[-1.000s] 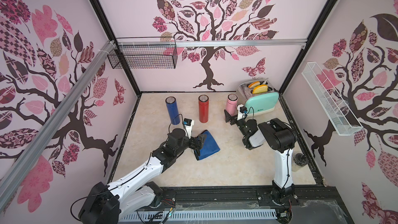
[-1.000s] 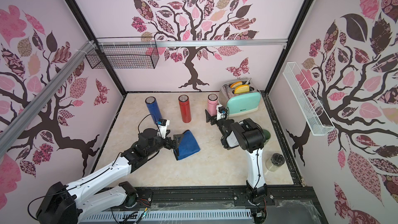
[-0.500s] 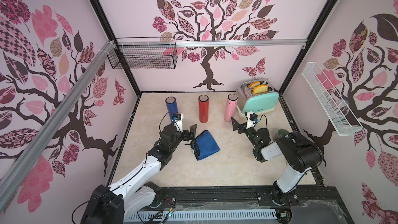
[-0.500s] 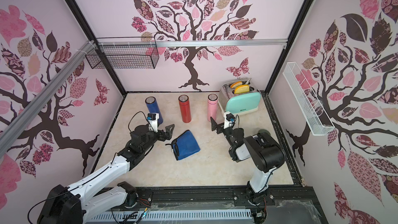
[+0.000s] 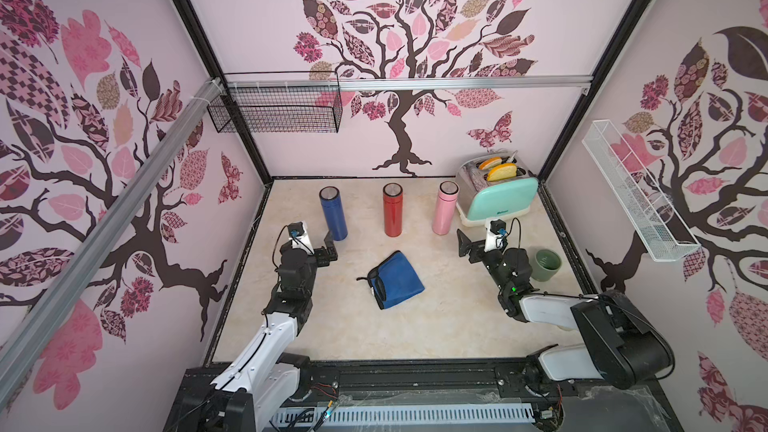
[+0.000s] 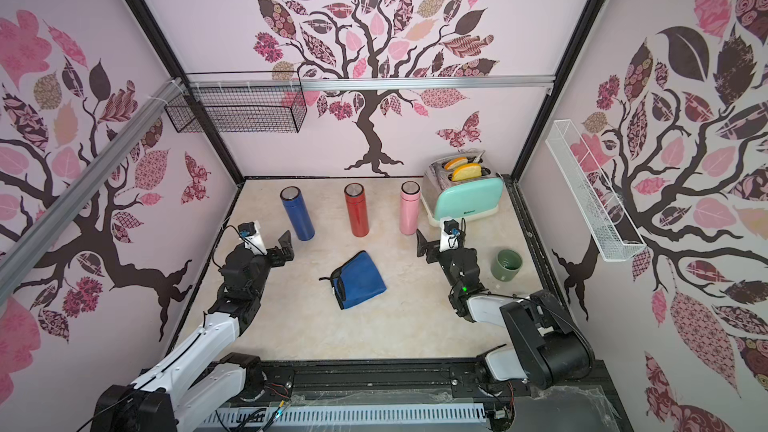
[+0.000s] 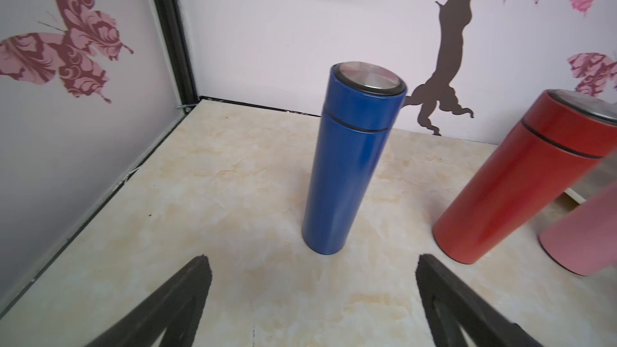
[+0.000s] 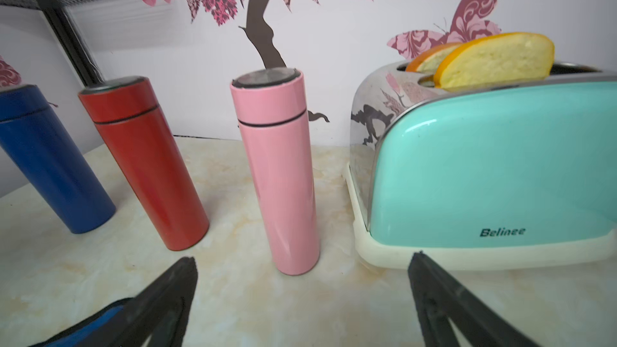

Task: Wipe the surface of the thermos
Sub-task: Reset both arms

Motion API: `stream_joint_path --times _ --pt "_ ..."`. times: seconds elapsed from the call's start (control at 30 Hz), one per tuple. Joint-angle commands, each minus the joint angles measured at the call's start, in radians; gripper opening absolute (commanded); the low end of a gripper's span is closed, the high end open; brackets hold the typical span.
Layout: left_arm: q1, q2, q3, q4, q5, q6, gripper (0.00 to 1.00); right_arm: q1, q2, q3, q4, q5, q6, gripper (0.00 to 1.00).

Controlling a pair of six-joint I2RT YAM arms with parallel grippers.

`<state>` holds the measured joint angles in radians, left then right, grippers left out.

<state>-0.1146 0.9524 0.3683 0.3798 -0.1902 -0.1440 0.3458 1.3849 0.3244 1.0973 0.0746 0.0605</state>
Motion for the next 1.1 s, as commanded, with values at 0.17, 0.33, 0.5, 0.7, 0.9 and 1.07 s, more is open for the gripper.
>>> stream_joint_path --times 0.17,0.33,0.5,0.7,0.9,1.07 --pt "0.095 0.108 -0.021 0.151 0.004 0.136 0.98 0.005 -0.094 0.051 -0.228 0.169 0.012 1.0" --pt "0.119 0.216 -0.047 0.223 0.026 0.132 0.98 0.003 -0.123 0.035 -0.249 0.266 -0.008 1.0" --pt "0.123 0.313 -0.081 0.357 0.017 0.135 0.98 0.003 -0.146 0.043 -0.309 0.313 -0.017 1.0" --pt "0.123 0.432 -0.092 0.532 0.067 0.115 0.98 0.003 -0.161 0.008 -0.267 0.373 -0.069 1.0" --pt "0.124 0.624 -0.112 0.771 0.061 0.108 0.98 -0.012 -0.095 -0.13 0.124 0.312 -0.159 1.0" --pt "0.124 0.621 -0.054 0.658 -0.036 0.077 0.98 -0.022 -0.096 -0.112 0.087 0.309 -0.148 0.99"
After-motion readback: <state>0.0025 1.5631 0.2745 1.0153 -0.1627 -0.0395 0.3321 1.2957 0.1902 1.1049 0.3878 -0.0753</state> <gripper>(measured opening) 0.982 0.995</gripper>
